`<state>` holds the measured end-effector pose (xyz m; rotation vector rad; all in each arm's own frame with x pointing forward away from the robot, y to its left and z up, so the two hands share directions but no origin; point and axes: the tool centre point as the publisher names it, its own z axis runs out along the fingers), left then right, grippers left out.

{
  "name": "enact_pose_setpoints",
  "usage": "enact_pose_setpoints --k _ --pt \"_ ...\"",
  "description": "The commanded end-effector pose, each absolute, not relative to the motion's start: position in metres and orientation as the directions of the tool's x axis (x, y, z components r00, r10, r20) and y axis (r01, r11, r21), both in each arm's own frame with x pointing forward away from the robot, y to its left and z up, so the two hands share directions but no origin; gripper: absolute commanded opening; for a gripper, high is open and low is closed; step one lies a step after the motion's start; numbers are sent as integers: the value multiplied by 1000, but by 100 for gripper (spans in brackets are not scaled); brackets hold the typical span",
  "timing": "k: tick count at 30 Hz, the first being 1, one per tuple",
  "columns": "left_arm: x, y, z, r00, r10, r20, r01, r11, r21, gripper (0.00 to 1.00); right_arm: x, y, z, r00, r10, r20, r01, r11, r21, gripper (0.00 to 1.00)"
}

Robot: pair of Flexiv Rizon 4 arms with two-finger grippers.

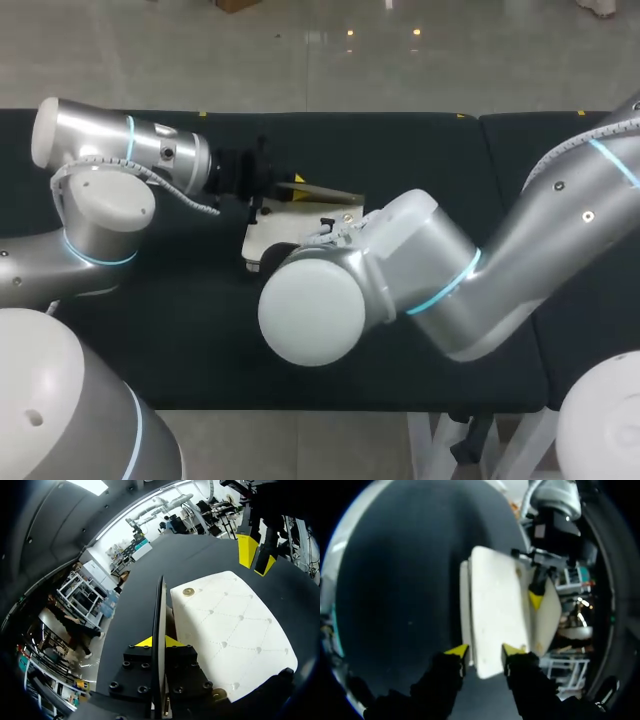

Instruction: Pick up the bag, open it, inspect its contents, close it, and place it on the opposite side

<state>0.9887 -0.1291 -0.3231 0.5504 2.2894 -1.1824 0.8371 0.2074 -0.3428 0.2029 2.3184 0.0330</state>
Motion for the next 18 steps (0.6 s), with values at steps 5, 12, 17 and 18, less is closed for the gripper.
enact_pose_setpoints --k 5,12,17,18 --pt "991 -127 -327 -797 131 -590 557 539 -632 0 844 198 -359 -624 162 -765 142 985 93 43" --pt "992 -127 -329 -801 144 -581 556 540 -632 0 856 190 -365 -615 160 -772 152 985 83 43" --pt "993 -129 -330 -800 155 -579 560 538 -630 0 865 187 -368 -610 161 -776 156 984 82 43" --pt "994 -130 -330 -800 157 -579 560 538 -629 0 866 187 -369 -609 161 -777 156 984 82 43"
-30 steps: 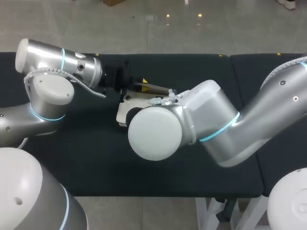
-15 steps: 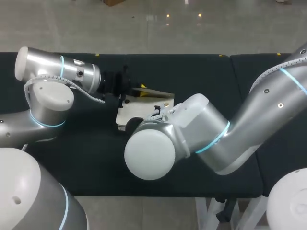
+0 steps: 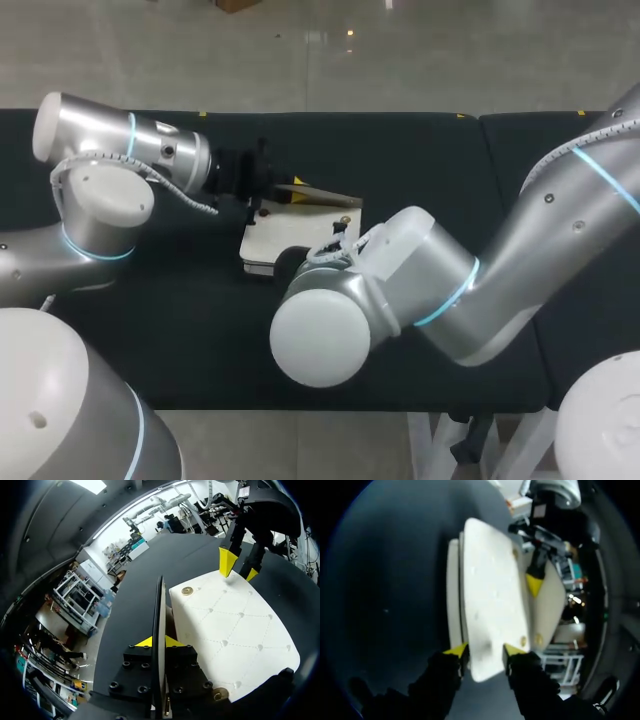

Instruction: Pick up the bag, open it, inspect its contents, close it, and place it on the opposite side

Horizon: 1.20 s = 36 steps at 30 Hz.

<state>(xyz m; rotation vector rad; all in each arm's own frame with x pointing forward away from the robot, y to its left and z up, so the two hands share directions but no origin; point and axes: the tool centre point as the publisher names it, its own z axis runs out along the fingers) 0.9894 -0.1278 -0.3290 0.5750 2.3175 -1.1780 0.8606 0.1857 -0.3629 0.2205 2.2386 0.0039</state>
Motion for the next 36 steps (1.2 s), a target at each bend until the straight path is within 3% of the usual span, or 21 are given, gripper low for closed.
enact_pose_setpoints --k 1,21,23,26,27,36 --pt "994 -130 -330 -801 158 -578 560 538 -629 0 868 186 -370 -608 160 -777 156 984 81 43" --pt "996 -132 -339 -820 175 -545 543 542 -641 0 871 188 -373 -546 172 -820 151 983 106 39" --pt "996 -132 -340 -821 174 -544 541 544 -642 0 871 189 -373 -543 172 -822 144 983 111 35" --pt "995 -131 -340 -821 173 -544 540 544 -642 0 871 190 -373 -539 173 -824 141 983 114 4" --pt "995 -131 -340 -821 173 -544 540 544 -642 0 871 190 -373 -539 174 -824 141 983 115 0" --pt "990 -128 -342 -801 195 -566 574 519 -633 0 871 190 -373 -531 178 -828 148 982 117 0"
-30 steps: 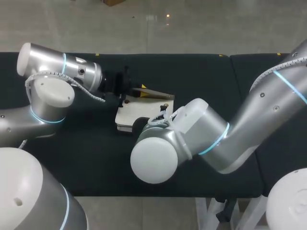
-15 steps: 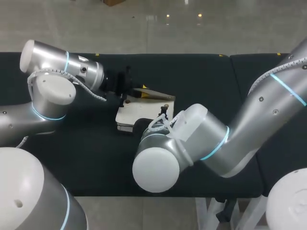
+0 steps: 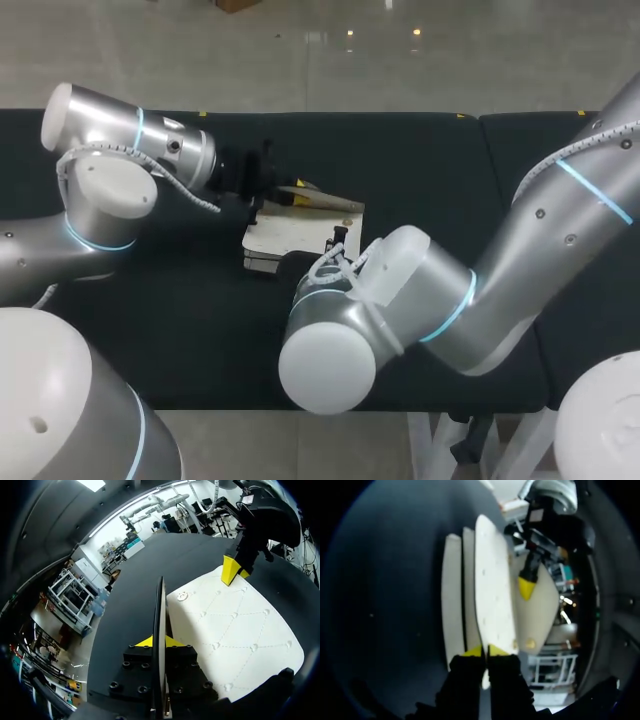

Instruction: Pick up the bag, open it, inspect its contents, close it, and place it on the opposite side

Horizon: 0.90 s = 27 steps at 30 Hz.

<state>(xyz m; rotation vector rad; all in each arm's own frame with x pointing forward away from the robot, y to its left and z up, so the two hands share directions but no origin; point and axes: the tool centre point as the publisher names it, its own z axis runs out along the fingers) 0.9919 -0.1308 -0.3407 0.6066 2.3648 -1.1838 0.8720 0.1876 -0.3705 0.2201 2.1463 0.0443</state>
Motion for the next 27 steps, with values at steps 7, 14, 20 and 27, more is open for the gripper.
enact_pose_setpoints --k 7,14,20,27 --pt "975 -128 -343 -713 254 -653 681 471 -560 0 871 190 -373 -531 178 -828 148 982 117 0" --pt "963 -129 -351 -658 291 -694 734 455 -505 0 871 190 -373 -531 178 -828 148 982 117 0" --pt "962 -126 -348 -666 274 -694 724 462 -512 12 871 190 -373 -531 178 -828 148 982 117 0" --pt "962 -118 -333 -691 221 -688 696 463 -549 74 871 190 -373 -531 178 -828 148 982 117 0"
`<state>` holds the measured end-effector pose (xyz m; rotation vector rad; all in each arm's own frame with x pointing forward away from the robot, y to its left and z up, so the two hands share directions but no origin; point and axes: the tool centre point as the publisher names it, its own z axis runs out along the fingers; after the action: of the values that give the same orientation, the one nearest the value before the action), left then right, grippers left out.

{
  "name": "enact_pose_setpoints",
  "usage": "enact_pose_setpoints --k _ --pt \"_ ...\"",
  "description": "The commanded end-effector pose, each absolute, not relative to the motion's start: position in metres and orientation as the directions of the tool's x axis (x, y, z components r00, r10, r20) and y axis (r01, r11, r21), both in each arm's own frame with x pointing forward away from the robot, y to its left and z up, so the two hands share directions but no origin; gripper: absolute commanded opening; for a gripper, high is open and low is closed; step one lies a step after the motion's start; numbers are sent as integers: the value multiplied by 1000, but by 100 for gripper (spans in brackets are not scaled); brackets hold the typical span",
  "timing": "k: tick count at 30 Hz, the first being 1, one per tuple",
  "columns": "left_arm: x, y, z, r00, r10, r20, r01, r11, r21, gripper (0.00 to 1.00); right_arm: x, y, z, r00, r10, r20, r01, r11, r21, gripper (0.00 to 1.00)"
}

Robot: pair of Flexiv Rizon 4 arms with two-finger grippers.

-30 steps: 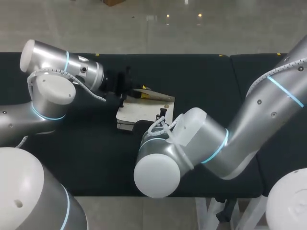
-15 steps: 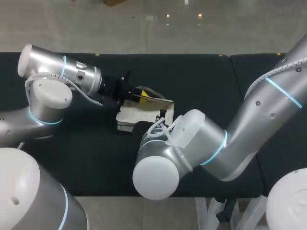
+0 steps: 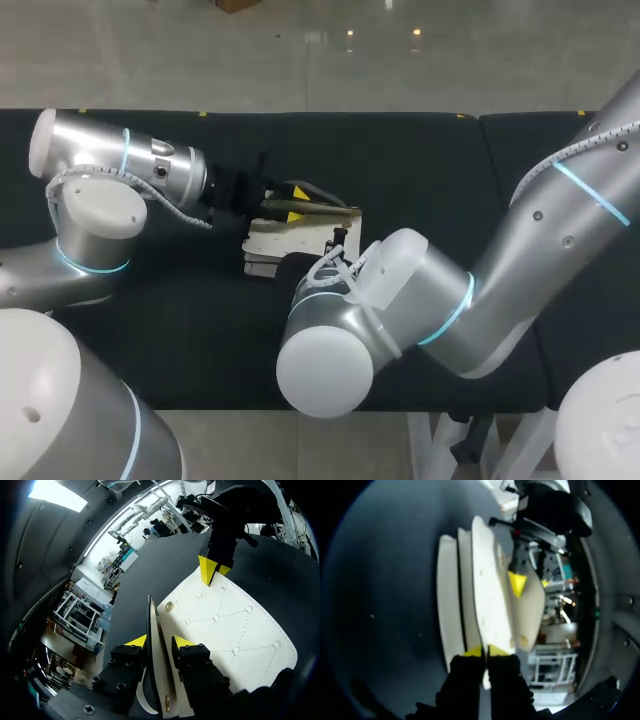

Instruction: Pick up the bag, open it, inspect its contents, close it, and place it on the opposite side

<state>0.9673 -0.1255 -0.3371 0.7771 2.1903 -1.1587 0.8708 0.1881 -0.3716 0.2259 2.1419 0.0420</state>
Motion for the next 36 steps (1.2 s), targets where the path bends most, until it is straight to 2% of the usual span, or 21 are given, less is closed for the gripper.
enact_pose_setpoints --k 1,2,3,5,9,11,36 --pt "961 -117 -331 -691 218 -689 696 457 -554 73 871 190 -373 -531 178 -828 148 982 117 0" --pt "960 -115 -328 -689 215 -692 698 453 -555 67 871 190 -373 -531 178 -828 148 982 117 0" --pt "959 -114 -327 -687 215 -694 700 451 -554 54 871 190 -373 -531 178 -828 148 982 117 0" --pt "958 -113 -326 -681 216 -700 706 451 -547 39 871 190 -373 -531 178 -828 148 982 117 0" --pt "957 -111 -326 -674 213 -707 710 448 -542 21 871 190 -373 -531 178 -828 148 982 117 0" --pt "956 -110 -326 -672 208 -711 713 442 -544 0 871 190 -373 -531 178 -828 148 982 117 0" --pt "928 -101 -352 -626 277 -729 766 393 -509 0 871 190 -373 -531 178 -828 148 982 117 0"
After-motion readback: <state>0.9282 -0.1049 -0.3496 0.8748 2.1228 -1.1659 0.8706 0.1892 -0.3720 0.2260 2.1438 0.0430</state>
